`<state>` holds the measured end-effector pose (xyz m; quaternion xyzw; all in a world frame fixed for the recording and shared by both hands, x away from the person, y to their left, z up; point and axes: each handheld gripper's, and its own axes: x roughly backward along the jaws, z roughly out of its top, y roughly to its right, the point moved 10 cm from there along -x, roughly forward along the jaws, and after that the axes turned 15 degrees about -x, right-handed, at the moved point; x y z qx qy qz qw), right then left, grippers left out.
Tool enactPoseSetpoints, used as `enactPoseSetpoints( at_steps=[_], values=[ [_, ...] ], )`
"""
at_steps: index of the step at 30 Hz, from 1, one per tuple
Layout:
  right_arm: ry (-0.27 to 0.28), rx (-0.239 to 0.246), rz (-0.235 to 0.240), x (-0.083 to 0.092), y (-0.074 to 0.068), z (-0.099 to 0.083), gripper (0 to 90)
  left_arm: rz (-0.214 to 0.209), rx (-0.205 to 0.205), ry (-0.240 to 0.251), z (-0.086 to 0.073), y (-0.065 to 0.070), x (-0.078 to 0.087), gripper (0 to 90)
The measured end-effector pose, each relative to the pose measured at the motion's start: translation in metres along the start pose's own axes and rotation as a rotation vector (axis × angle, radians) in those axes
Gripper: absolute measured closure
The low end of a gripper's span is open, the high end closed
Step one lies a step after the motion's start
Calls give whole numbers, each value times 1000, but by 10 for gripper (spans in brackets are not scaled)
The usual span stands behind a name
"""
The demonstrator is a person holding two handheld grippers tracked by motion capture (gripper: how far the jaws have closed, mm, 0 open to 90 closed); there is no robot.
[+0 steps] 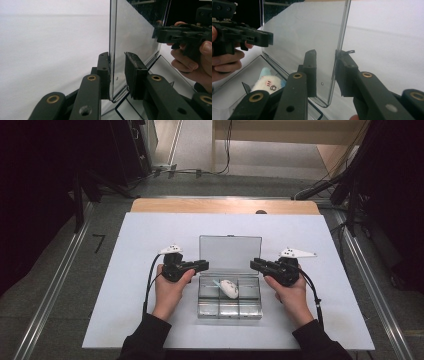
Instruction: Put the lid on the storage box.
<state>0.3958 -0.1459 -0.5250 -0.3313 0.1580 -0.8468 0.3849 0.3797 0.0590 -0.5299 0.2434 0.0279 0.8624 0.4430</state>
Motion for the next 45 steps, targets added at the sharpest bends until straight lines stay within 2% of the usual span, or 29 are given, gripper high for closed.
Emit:
enactPoseSetpoints(
  at_steps=[5,9,13,23,32,45],
  values=[
    [12,45,0,3,-3,0,718,-3,-14,1,3,3,1,701],
    [27,76,-3,5,-4,0,723,8,-31,41,12,6,4,641],
    [35,91,-3,6,-5,0,724,21,-45,58,18,8,8,620],
    [42,95,17,11,-9,0,692,13,-79,71,20,13,12,641],
    [66,102,39,18,-18,6,635,13,-91,80,19,18,16,653],
    [74,126,45,24,-29,9,632,14,-98,98,15,24,19,629]
  ],
)
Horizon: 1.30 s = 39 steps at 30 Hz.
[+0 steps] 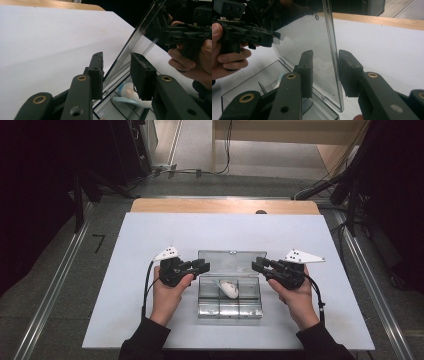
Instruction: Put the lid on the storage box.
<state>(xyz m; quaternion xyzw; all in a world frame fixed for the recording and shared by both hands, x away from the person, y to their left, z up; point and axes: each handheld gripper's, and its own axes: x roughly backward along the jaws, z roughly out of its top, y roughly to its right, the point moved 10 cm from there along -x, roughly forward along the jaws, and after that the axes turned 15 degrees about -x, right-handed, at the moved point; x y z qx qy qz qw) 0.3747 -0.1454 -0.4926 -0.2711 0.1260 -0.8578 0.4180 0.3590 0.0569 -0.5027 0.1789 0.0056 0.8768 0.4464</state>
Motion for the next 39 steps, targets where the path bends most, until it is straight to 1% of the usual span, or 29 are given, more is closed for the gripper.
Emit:
enactPoseSetpoints(
  at_steps=[6,17,19,21,24,27,34,36,39],
  values=[
    [-8,2,1,2,-2,-1,629,4,-13,-4,-1,3,3,629],
    [-14,8,-2,4,-6,-4,613,8,-16,-4,-4,9,6,622],
    [-15,11,1,5,-6,-5,611,3,-9,-10,-5,9,6,609],
    [-15,12,3,5,-7,-5,611,-3,-4,-15,-5,10,6,557],
    [-15,13,3,5,-8,-6,609,4,-17,-36,-7,12,7,444],
    [-14,9,3,6,-8,-7,607,9,-27,-37,-7,12,11,408],
    [-19,16,2,8,-9,-9,598,33,-22,-30,-12,8,22,406],
    [-21,17,4,8,-10,-10,594,51,-34,-31,-14,7,26,450],
    [-21,19,5,9,-11,-11,589,54,-42,-33,-17,8,30,506]
  ],
)
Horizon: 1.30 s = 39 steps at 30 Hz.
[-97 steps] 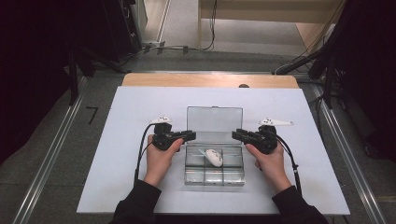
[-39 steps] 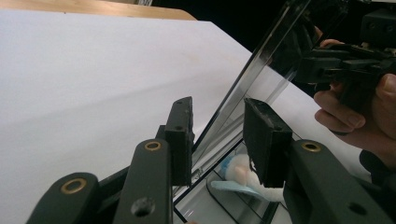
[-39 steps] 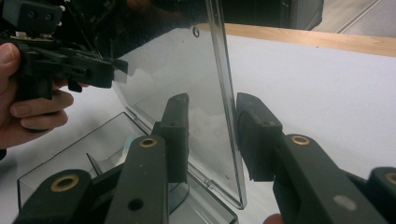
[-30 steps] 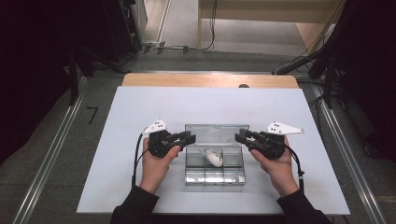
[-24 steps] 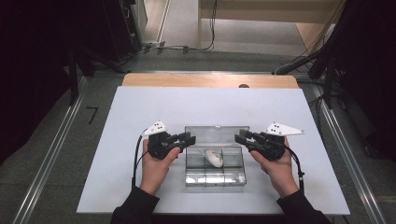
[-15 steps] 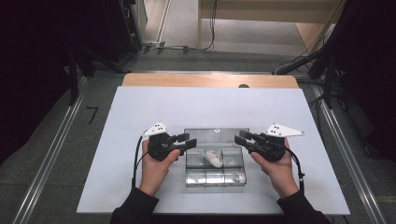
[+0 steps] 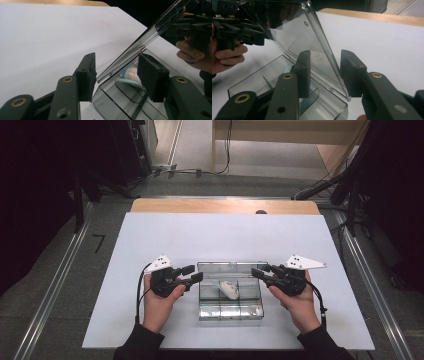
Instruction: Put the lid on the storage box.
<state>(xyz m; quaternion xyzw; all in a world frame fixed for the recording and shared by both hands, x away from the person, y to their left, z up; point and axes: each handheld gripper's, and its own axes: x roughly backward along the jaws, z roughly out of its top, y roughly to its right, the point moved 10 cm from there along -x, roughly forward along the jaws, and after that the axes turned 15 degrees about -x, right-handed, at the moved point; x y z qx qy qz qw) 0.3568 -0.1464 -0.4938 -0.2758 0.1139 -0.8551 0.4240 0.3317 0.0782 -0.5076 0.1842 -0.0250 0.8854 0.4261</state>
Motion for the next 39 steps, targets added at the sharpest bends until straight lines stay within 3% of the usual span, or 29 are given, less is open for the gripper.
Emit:
enactPoseSetpoints(
  at_steps=[7,21,28,39],
  values=[
    [-4,3,-1,2,-1,-2,582,-13,-10,1,-3,3,9,659],
    [-13,-3,-12,6,1,-8,581,-90,-15,-14,-13,18,8,889],
    [-15,-2,-18,8,0,-11,575,-113,-12,-10,-12,22,6,895],
    [-22,0,-24,12,1,-15,564,-105,-16,6,-10,22,5,896]
  ],
)
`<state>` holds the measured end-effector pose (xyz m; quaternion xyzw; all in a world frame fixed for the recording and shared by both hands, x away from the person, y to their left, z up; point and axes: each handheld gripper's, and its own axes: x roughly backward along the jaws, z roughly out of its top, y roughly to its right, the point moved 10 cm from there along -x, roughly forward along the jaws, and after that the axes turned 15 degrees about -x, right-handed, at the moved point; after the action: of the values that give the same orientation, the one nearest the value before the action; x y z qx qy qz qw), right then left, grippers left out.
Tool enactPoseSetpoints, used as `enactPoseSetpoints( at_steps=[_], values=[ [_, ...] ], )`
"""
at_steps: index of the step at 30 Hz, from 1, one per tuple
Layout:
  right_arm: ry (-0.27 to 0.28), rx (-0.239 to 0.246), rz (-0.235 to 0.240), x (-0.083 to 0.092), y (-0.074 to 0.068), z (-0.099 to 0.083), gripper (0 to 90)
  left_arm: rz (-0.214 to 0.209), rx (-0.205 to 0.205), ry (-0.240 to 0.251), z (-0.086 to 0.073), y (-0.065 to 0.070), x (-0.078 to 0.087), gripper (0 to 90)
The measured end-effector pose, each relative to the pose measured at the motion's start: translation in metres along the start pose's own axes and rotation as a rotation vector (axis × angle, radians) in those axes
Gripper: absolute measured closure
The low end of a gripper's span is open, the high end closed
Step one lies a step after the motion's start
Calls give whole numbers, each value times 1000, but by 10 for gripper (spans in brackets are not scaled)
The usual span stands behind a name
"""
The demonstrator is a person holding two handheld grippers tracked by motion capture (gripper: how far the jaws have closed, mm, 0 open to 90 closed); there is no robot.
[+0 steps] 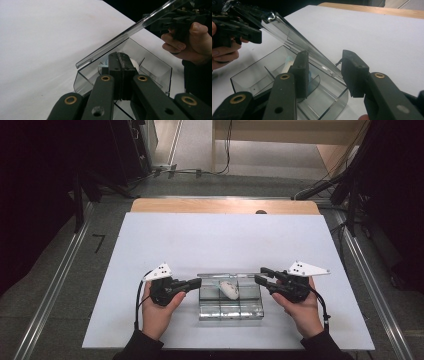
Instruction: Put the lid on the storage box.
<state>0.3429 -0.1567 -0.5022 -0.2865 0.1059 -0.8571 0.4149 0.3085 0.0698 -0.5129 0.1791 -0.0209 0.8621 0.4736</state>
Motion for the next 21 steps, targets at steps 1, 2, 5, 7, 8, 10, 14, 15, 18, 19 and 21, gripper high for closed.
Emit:
enactPoseSetpoints(
  at_steps=[1,2,5,7,8,10,14,15,18,19,21],
  values=[
    [-2,-1,-1,0,0,-1,564,-2,1,2,0,0,0,896],
    [-2,0,0,0,0,-1,564,-4,2,3,0,0,0,896],
    [-5,3,-2,1,0,-2,563,-6,6,11,0,0,0,896],
    [-5,8,0,2,0,-3,562,-3,3,10,0,0,0,896],
    [-3,7,4,2,-1,-4,561,-4,1,9,0,1,0,896],
    [2,7,14,3,-1,-3,558,-4,-1,9,0,1,0,896],
    [5,17,25,6,-2,-4,521,-8,1,9,0,2,-1,896],
    [5,21,30,6,-3,-4,504,-8,2,9,0,2,-1,896],
    [1,20,43,9,-3,-4,486,-9,2,10,0,2,-1,896],
    [0,20,41,10,-3,-5,485,-9,2,10,0,2,-1,896],
    [-2,19,37,13,-2,-5,485,-9,2,8,0,2,-1,896]
  ],
)
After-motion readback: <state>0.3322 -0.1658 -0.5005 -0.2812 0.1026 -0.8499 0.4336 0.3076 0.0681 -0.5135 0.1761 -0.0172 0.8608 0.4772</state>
